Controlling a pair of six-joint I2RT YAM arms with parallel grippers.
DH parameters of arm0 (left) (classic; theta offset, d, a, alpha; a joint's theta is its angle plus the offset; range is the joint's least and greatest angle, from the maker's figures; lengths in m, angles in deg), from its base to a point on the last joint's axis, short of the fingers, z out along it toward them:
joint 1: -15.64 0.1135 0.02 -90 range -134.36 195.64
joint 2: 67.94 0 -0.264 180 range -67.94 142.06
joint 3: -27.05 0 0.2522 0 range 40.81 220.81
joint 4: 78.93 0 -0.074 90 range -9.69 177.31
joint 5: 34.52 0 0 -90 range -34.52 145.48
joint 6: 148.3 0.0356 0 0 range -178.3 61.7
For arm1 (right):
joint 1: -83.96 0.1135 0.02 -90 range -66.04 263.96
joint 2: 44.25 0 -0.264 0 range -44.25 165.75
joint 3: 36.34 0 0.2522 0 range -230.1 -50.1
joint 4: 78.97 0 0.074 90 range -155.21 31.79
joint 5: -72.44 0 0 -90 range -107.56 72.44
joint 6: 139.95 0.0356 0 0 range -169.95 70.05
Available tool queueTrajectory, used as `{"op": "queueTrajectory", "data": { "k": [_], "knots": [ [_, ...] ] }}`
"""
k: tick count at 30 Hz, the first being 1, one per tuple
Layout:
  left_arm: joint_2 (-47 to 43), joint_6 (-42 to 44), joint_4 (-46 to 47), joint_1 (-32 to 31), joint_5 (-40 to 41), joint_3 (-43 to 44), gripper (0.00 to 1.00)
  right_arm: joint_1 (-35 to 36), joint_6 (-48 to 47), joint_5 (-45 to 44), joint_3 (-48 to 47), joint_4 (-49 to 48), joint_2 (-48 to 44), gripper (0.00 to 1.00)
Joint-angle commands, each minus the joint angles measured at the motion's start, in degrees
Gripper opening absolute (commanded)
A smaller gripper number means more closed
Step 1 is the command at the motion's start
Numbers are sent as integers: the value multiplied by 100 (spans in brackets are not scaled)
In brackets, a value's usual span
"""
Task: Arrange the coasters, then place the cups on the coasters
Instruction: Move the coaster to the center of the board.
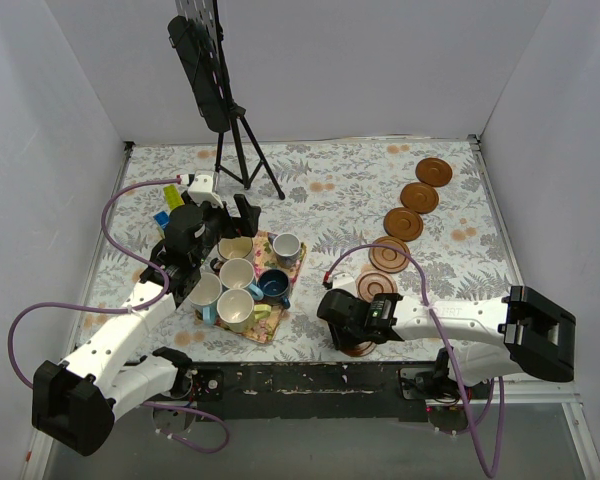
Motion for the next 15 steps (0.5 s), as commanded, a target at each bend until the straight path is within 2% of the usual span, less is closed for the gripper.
{"op": "queueTrajectory", "data": {
  "k": [1, 15],
  "knots": [
    [-103, 61, 18, -18, 29, -3, 98, -40, 122, -274, 112, 525, 224, 43],
    [-85, 70, 10, -18, 29, -3, 98, -260, -45, -362, 156, 349, 224, 43]
  ]
}}
